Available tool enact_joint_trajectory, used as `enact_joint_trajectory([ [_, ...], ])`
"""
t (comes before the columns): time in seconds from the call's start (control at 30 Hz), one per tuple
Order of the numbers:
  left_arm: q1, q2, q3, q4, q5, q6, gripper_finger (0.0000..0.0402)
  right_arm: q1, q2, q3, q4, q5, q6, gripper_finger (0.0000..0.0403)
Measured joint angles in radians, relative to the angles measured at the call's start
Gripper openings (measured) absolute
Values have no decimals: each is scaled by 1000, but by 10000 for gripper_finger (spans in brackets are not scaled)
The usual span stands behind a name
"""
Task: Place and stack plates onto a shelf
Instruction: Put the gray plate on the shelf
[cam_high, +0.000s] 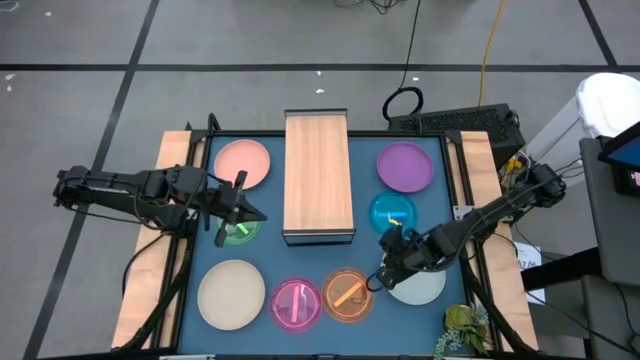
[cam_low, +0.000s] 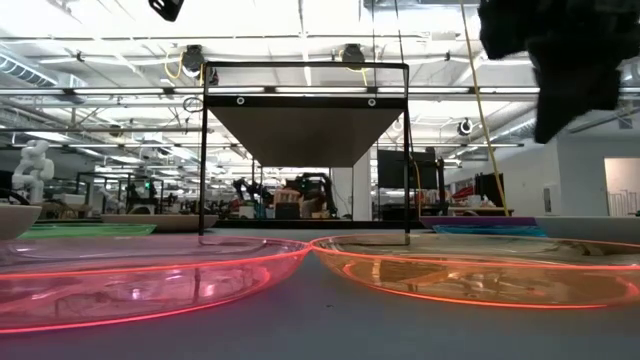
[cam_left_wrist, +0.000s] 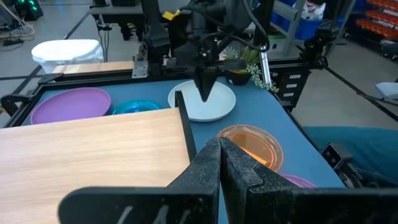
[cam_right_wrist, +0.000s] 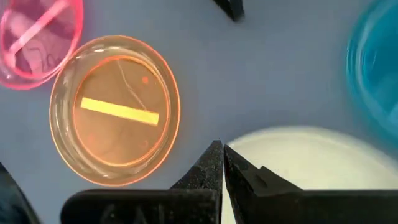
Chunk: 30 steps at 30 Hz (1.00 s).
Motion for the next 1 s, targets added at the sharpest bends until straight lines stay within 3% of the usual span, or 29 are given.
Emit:
enact_joint_trajectory([
  [0.17,0,6,-1,-2,-1,20,4,2,2,2,-22,2,192,0],
  [0.4,0,5,-1,4,-2,65,4,9,33,2,-27,-8,229,0],
  [0.73,1,5,-1,19,-2,40,4,44,156,2,77,-254,300,0],
  [1.0,0,5,-1,17,-14,-1,4,115,158,2,85,-199,370,0],
])
